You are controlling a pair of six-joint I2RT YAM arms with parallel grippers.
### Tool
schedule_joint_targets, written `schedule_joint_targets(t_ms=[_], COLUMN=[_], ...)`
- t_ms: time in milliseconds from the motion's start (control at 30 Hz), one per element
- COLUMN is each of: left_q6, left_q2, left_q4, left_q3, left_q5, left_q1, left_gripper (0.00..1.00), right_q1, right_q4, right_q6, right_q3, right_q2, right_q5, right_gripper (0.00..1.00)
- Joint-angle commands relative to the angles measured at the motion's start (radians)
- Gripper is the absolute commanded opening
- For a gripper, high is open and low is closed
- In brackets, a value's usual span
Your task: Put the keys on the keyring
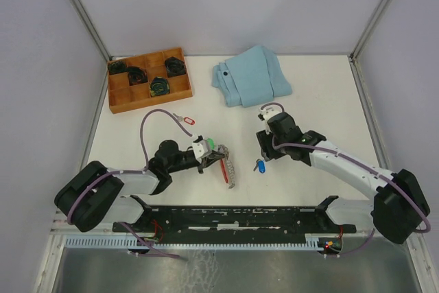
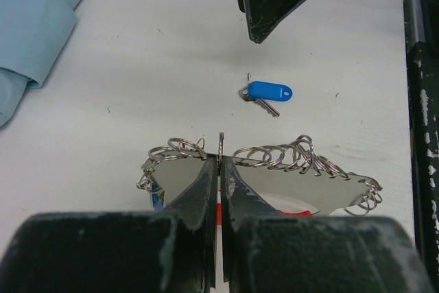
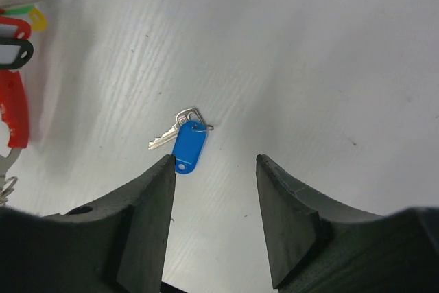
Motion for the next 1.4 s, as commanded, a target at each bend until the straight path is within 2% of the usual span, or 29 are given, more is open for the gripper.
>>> schedule_joint_targets(t_ms=[0,267,567,833,933,1167,1367], left_q6=[0.048,0.048,0.042,0.041,0.042,0.041,0.044], left_q2=[-0.019,-0.023,-0.015,-0.015,-0.016,-0.02,-0.02], left_q4=[-0.04,-0.06,-0.068,-0.069,-0.069,-0.071,-0.076], left_q3=[0.039,0.048,0.057,0.059,0.059,0.058,0.06], left_q5=[-0.035,-0.04,-0.029,-0.024,-0.024,-0.019,-0.005], left_q1=[0.005,0.005,0.005,0.006,0.005,0.005,0.005], left_gripper=[0.03,0.03,0.03,0.03,0.03,0.03,0.03], right_q1=[-0.035,-0.059,-0.057,0.007,0.036,0.04,0.04], right_q4=[-0.003,0.005,0.102,0.18,0.16,-0.008,-0.087], right_q6=[0.057,0.12,0.226,0.267,0.24,0.122,-0.042], right_q3=[0.035,0.061,0.026,0.055,0.086,0.138,0.185], right_q2=[0.074,0.234,0.289,0.331,0.328,0.276,0.326], right_q5=[-0.032,-0.079,-0.198,-0.243,-0.235,-0.098,-0.172], right_gripper=[0.58,0.56,0.51,0.47,0.45,0.42,0.43])
